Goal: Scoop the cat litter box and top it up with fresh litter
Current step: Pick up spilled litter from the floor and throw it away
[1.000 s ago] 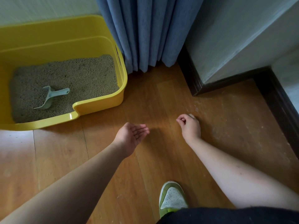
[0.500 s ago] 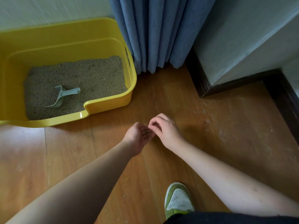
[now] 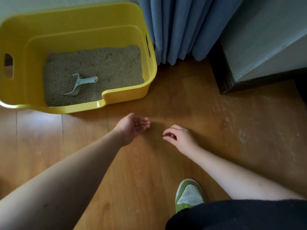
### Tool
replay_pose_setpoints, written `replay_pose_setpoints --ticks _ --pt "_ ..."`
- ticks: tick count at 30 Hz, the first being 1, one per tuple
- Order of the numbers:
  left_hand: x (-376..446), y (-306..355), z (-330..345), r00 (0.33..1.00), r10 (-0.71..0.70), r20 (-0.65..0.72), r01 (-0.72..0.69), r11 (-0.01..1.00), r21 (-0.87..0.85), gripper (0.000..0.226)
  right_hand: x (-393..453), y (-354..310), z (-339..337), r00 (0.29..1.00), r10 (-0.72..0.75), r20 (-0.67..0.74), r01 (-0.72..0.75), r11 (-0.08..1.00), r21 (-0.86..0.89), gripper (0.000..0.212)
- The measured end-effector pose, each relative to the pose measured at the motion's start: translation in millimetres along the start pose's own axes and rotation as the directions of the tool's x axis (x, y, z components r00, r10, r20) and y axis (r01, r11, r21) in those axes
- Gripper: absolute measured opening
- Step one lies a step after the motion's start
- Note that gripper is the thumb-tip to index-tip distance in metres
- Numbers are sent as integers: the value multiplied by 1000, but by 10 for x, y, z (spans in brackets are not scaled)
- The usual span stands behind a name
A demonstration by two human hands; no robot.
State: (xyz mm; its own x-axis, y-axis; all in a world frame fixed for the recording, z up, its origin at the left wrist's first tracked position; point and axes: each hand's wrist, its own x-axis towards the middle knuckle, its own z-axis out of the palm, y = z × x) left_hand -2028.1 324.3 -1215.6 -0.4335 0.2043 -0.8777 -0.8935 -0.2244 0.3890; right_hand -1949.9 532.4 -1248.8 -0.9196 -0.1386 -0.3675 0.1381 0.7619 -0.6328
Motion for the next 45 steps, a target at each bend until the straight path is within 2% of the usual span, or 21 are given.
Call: replay_pose_setpoints --ticks 4,6,9,12,16,18,22,24,26,29,32,34,39,45 --pt "-58 115 -245 998 -61 33 54 983 174 36 -60 -76 227 973 -147 176 167 980 -106 27" --pt "-92 139 -337 998 -67 21 61 978 199 36 -93 -99 318 964 -180 197 208 969 -133 31" --pt "-104 129 -444 998 -63 8 61 986 154 35 -131 -119 419 970 -186 156 213 961 -176 30" --pt "-110 73 -514 998 -65 -3 65 994 91 33 -143 -127 476 978 -191 86 205 960 -192 19" --pt "-118 45 -531 998 -56 -3 56 997 52 32 -114 -137 511 970 -228 82 241 945 -220 10" --pt "-122 57 -558 999 -53 -5 53 997 49 33 -91 -116 527 956 -291 47 293 926 -238 14" --pt "-122 61 -644 999 -35 -29 36 999 27 33 -98 -121 516 939 -336 69 342 902 -263 17" --pt "-134 34 -659 998 -36 -44 37 999 27 33 -90 -144 475 951 -290 103 307 919 -248 10" --pt "-135 -8 -638 998 -42 -47 43 999 19 33 -68 -162 403 986 -142 87 153 977 -145 7" --pt "-123 -72 -550 998 -45 -37 46 999 24 34 10 -135 266 997 66 -50 -63 997 44 6" --pt "-120 -118 -441 999 -47 -15 48 998 28 33 99 -111 133 965 179 -191 -161 981 104 4" --pt "-124 -137 -399 999 -52 -1 52 998 36 33 161 -105 89 950 210 -230 -184 975 128 7" --pt "-115 -159 -410 998 -61 15 60 998 32 33 308 -107 113 964 185 -189 -171 981 89 22" --pt "-105 -96 -412 998 -58 31 57 998 34 34 359 -108 153 971 111 -212 -121 992 -31 11"
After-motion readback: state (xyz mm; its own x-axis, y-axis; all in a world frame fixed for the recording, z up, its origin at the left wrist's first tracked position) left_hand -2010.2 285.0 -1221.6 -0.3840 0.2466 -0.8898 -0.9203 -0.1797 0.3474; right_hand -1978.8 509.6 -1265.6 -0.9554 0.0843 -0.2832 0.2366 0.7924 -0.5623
